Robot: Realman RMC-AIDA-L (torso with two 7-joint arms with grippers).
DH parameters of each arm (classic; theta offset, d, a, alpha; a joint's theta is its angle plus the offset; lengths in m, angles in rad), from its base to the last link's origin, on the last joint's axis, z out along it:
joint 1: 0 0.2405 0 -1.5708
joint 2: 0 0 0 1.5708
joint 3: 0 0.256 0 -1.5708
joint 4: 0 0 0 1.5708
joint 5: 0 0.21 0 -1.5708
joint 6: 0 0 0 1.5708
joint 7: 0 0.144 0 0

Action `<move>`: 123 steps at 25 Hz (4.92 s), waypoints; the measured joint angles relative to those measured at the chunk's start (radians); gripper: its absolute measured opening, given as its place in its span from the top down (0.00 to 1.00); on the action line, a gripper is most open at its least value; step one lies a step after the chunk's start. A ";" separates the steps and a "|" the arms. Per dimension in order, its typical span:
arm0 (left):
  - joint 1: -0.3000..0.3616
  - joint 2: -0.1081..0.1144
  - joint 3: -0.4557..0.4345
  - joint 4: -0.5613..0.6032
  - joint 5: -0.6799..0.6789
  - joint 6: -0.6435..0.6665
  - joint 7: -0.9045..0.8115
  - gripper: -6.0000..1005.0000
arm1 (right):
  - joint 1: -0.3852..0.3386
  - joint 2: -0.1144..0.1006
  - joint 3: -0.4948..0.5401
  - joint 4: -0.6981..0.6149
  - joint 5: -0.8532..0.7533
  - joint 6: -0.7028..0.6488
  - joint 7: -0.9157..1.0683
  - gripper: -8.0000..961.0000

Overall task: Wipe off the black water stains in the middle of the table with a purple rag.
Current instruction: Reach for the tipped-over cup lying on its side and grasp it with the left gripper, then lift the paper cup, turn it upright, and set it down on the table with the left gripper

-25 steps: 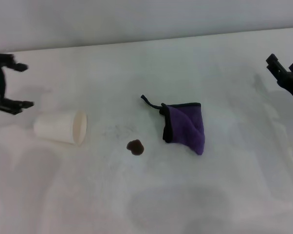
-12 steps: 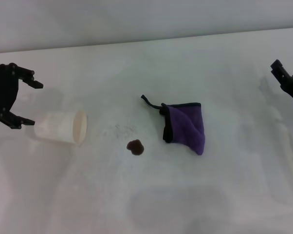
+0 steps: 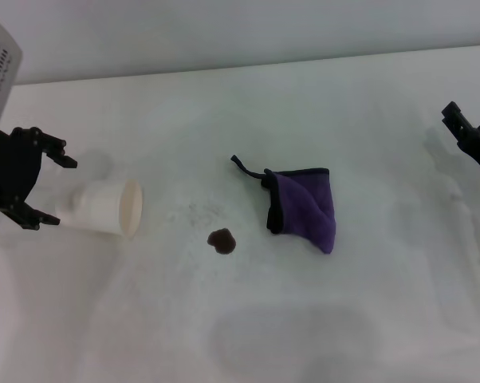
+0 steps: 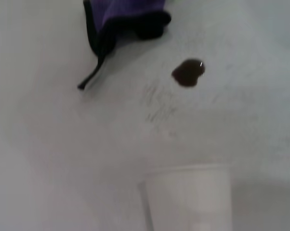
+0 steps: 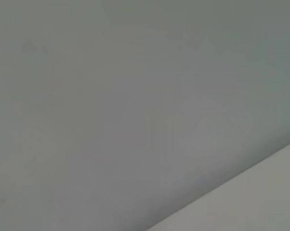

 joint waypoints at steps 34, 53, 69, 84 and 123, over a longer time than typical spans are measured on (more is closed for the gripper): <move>0.059 -0.001 -0.002 0.309 0.024 -0.278 -0.214 0.14 | 0.003 -0.008 0.000 -0.038 0.003 -0.026 0.000 0.09; 0.069 0.002 -0.003 0.275 -0.174 -0.268 -0.367 0.33 | 0.004 -0.006 0.000 -0.053 0.000 -0.026 0.000 0.09; 0.358 -0.002 -0.003 0.457 -0.812 -0.365 -0.241 0.34 | 0.010 -0.009 -0.002 -0.097 -0.004 -0.096 0.000 0.09; 0.745 -0.003 -0.069 0.944 -1.642 -0.510 0.424 0.34 | 0.013 -0.012 -0.013 -0.131 -0.005 -0.118 0.000 0.09; 0.845 -0.010 -0.060 1.042 -1.602 -0.592 0.458 0.31 | 0.013 -0.011 -0.026 -0.140 -0.008 -0.113 0.000 0.09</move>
